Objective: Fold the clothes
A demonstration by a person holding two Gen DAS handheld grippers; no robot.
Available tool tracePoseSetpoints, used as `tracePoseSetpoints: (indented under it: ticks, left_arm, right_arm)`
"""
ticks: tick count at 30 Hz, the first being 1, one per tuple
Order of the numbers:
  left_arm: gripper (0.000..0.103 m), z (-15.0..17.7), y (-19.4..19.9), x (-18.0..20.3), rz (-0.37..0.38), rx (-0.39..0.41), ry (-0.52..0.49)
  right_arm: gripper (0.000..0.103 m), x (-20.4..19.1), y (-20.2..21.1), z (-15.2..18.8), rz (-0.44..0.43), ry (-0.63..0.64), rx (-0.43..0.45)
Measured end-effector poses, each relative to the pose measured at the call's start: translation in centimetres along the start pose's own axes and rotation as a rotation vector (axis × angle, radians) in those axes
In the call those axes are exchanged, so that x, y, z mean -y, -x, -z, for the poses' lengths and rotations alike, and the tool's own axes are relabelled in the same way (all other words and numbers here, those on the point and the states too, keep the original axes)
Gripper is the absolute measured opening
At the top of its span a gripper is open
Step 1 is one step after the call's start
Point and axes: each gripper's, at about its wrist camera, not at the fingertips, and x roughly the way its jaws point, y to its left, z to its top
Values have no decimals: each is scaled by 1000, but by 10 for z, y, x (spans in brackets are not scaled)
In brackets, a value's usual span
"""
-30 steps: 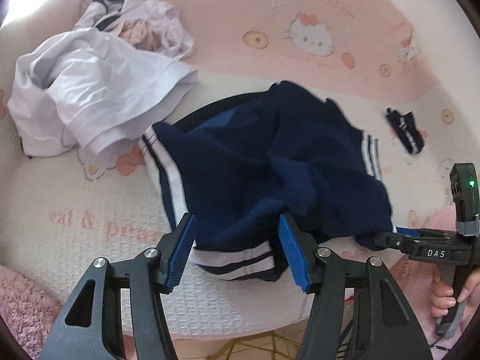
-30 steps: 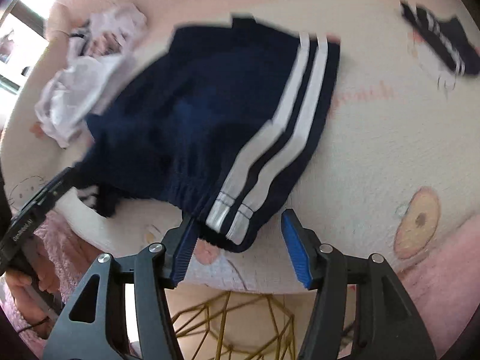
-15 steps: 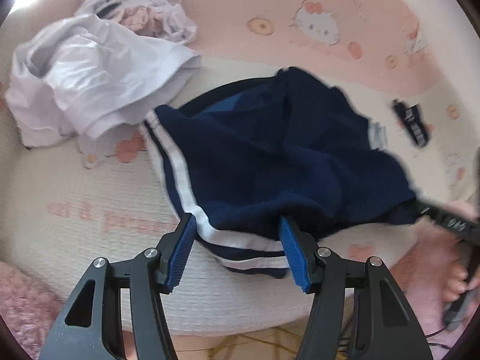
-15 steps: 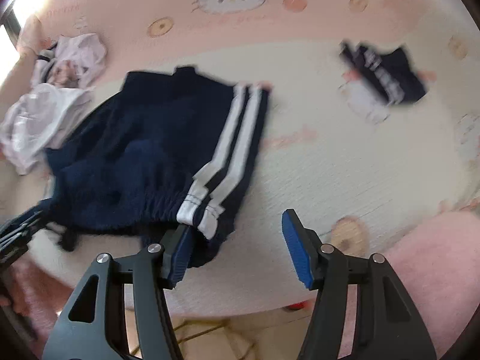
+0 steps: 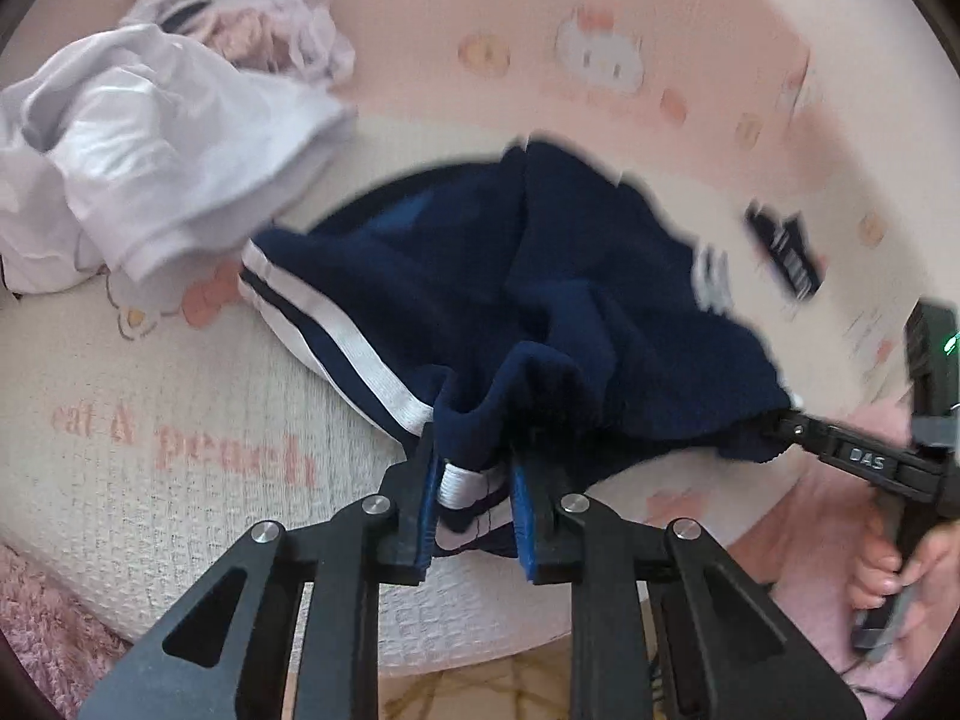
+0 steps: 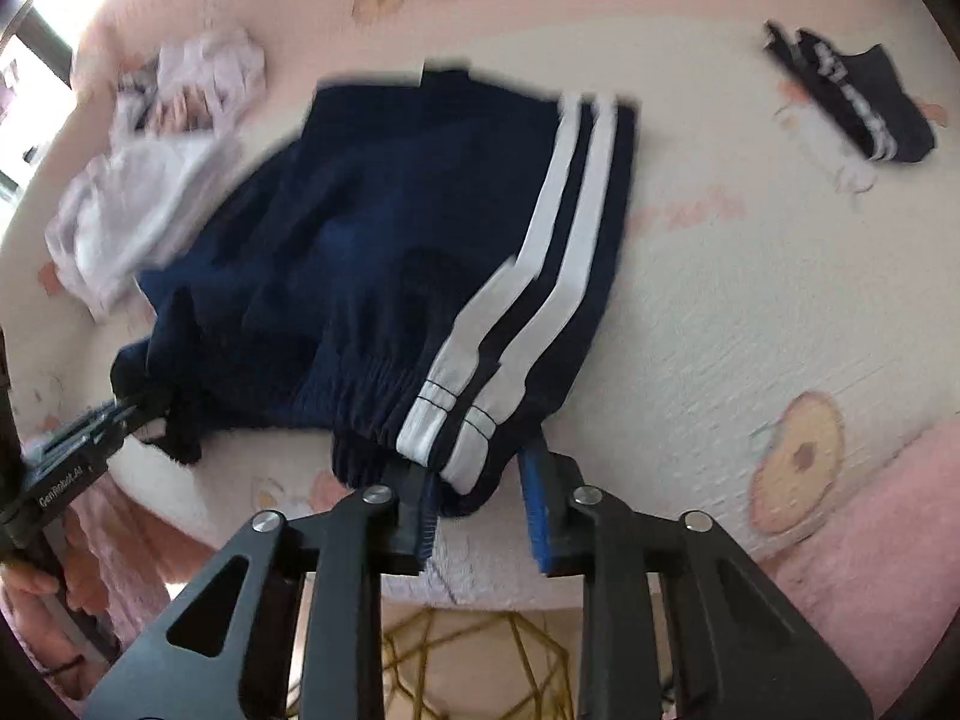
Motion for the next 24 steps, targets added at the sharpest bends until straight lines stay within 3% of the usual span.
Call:
tracePoseSetpoints:
  ticks: [3,5,11,13,14,16,19,20,22,24]
  left_arm:
    - [22,-4,13,-13,67,40,75]
    - [22,-4,13,-17,73,34,94]
    - [25,-2,13,-17,42,8,98]
    - [39,2,15,-18,27,8,95]
    - [41,3,15,-19,19,9,95]
    - [41,4,25,-20,1,60,102]
    - [41,2,46,-21,-30,168,86]
    - [41,1,51,-20,16,177,60]
    - [41,1,45,-13,94,117,21]
    - [41,11,26,4,86,9,-71]
  right_arm:
    - [23,9,17,-6,-41,-48,79]
    - [23,14,26,-9,-63,-73,116]
    - [26,-4,-1,-4,17,15,-2]
    - [32,-6,-5,-4,16,23,-27]
    - [37,-6,-7,-3,17,18,-35]
    - [38,-5,-8,-3,23,7,-45]
    - [38,4,6,-8,141,-17,44]
    - [39,10,11,-10,168,-30,75]
    - [39,20,13,-18,156,-66,94]
    - [39,22,8,-22,119,-98,76]
